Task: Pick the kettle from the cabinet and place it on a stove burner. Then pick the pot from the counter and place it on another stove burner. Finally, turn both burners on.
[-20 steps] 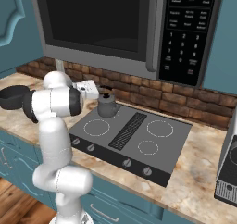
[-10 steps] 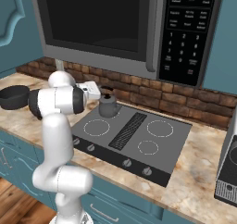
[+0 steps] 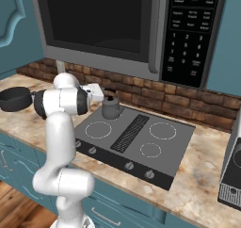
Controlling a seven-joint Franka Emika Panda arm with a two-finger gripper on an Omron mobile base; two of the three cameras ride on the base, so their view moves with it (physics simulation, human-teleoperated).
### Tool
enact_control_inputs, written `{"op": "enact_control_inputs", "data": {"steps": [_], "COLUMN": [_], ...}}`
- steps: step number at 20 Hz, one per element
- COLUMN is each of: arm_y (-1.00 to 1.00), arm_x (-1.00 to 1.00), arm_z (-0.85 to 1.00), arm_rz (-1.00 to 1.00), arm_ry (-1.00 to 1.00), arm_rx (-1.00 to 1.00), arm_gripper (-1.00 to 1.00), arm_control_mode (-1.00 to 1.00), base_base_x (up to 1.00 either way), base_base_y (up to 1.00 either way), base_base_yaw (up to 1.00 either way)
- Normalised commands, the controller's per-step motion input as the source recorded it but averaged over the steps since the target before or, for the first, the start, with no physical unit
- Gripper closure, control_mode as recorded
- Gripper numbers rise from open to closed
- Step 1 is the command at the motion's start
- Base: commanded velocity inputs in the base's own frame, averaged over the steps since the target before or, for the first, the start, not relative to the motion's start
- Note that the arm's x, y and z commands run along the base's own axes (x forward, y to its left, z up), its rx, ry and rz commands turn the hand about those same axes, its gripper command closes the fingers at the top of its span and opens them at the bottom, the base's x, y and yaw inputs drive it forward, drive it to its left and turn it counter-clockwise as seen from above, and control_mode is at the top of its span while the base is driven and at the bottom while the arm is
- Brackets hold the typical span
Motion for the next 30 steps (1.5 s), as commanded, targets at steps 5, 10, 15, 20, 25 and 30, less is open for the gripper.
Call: {"op": "enact_control_inputs", "data": {"steps": [5,10,15,20,25,30], "arm_y": [0.0,0.0,0.0,0.0,0.0,0.0], "arm_x": [0.23,0.25,0.25,0.25,0.12,0.01], "arm_z": [-0.19,-0.17,-0.15,-0.16,-0.17,-0.16], "arm_rz": [0.01,0.01,0.02,0.02,0.01,0.0], "arm_ry": [0.0,-0.01,-0.01,-0.02,-0.01,-0.05], "arm_rx": [0.0,0.0,0.0,0.0,0.0,0.0], "arm_gripper": [1.0,1.0,1.0,1.0,1.0,-1.0], "arm_control_mode": [-1.0,-1.0,-1.0,-1.0,-1.0,-1.0], "base_base_x": [0.0,0.0,0.0,0.0,0.0,0.0], "base_base_y": [0.0,0.0,0.0,0.0,0.0,0.0], "base_base_yaw": [0.0,0.0,0.0,0.0,0.0,0.0]}}
